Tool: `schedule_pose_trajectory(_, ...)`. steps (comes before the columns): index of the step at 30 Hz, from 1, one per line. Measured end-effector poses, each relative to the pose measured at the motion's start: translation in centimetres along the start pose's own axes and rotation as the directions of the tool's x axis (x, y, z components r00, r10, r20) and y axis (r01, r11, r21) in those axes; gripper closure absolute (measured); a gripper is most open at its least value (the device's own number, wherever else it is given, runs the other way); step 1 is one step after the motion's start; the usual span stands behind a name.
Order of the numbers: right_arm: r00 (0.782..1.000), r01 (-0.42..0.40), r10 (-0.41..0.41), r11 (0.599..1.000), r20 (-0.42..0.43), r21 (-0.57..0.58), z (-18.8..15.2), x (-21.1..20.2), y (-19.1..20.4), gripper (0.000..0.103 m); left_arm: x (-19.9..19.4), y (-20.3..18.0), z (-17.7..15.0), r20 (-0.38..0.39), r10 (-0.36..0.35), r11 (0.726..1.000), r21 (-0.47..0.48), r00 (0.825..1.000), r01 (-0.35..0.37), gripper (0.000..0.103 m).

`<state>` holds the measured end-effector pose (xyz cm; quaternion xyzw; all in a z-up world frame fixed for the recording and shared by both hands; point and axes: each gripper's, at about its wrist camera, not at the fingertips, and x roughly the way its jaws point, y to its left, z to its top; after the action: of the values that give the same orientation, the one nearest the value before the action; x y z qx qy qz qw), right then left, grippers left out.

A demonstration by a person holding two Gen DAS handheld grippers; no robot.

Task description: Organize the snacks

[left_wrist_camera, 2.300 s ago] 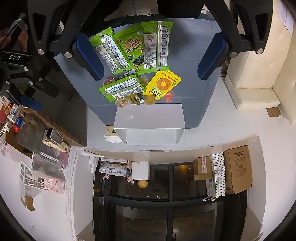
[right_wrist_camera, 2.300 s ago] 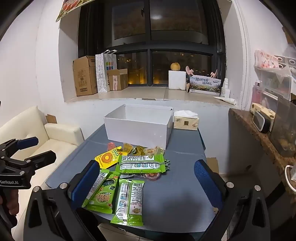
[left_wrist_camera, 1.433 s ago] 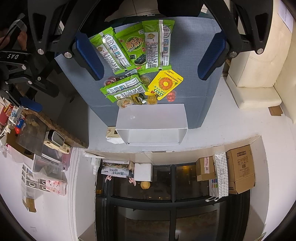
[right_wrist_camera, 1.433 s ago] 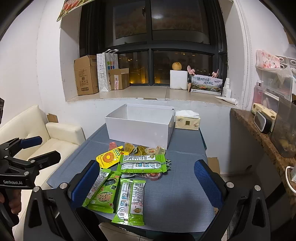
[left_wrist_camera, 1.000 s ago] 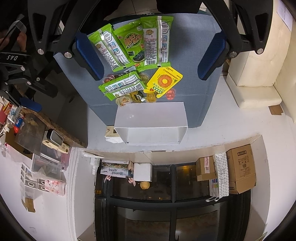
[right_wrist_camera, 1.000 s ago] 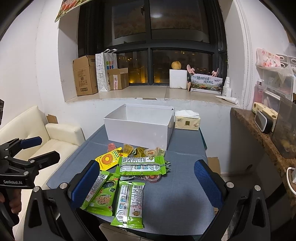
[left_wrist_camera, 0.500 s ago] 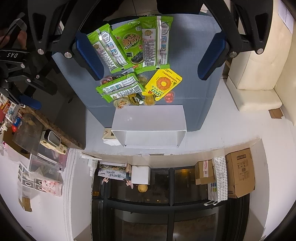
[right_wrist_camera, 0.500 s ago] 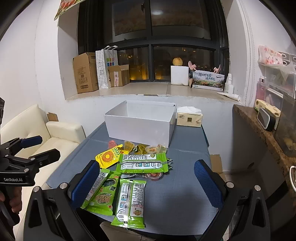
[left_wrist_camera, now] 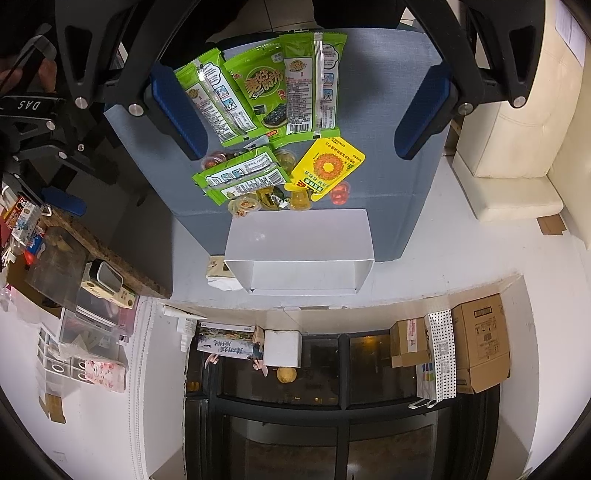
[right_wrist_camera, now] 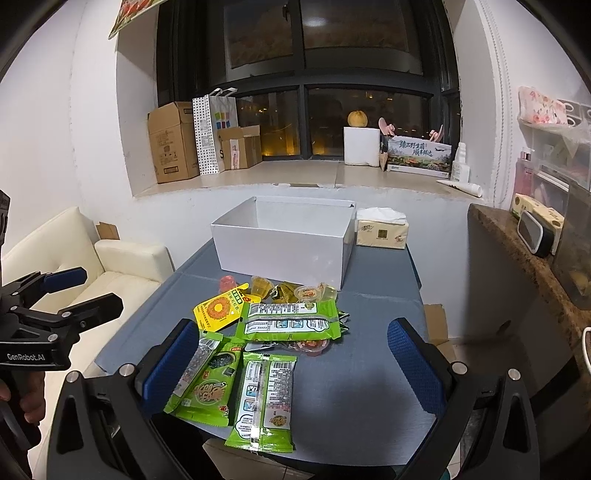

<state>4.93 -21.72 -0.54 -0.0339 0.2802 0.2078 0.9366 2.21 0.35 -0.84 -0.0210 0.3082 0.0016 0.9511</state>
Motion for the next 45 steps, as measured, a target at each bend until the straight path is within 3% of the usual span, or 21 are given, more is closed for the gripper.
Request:
schedule_pose_trajectory(18,1.0,-0.025,0.025,1.0,-0.002,0.012,-0.2,0.1,-0.3,0.0,0.4,0.0,-0.3,-0.01,-0.001,1.0,0.0,1.0,0.001,0.0)
schedule_pose_trajectory(25,1.0,-0.025,0.026,1.0,-0.012,0.016,-0.6,0.4,-0.4,0.0,2.8,0.4,-1.3,-0.082,0.015,1.0,-0.023,0.997,-0.017,0.0)
schedule_pose_trajectory(29,0.999,-0.028,0.029,0.999,-0.025,0.023,-1.1,0.7,-0.7,0.0,5.8,0.8,-2.7,-0.164,0.029,0.998,-0.053,0.986,-0.038,0.0)
schedule_pose_trajectory(33,0.999,-0.029,0.03,0.999,-0.044,0.034,-1.7,1.2,-1.1,0.0,10.2,1.1,-4.6,-0.267,0.046,0.997,-0.047,0.963,-0.061,0.0)
schedule_pose_trajectory(42,0.997,-0.029,0.034,0.997,-0.075,0.072,-2.8,2.2,-2.5,0.0,16.4,2.5,-7.9,-0.41,-0.074,0.994,-0.108,0.909,0.032,0.0)
schedule_pose_trajectory(45,0.995,-0.028,0.037,0.996,-0.092,0.089,-3.0,2.8,-2.8,0.0,17.0,2.6,-8.6,-0.429,-0.061,0.994,-0.104,0.901,0.018,0.001)
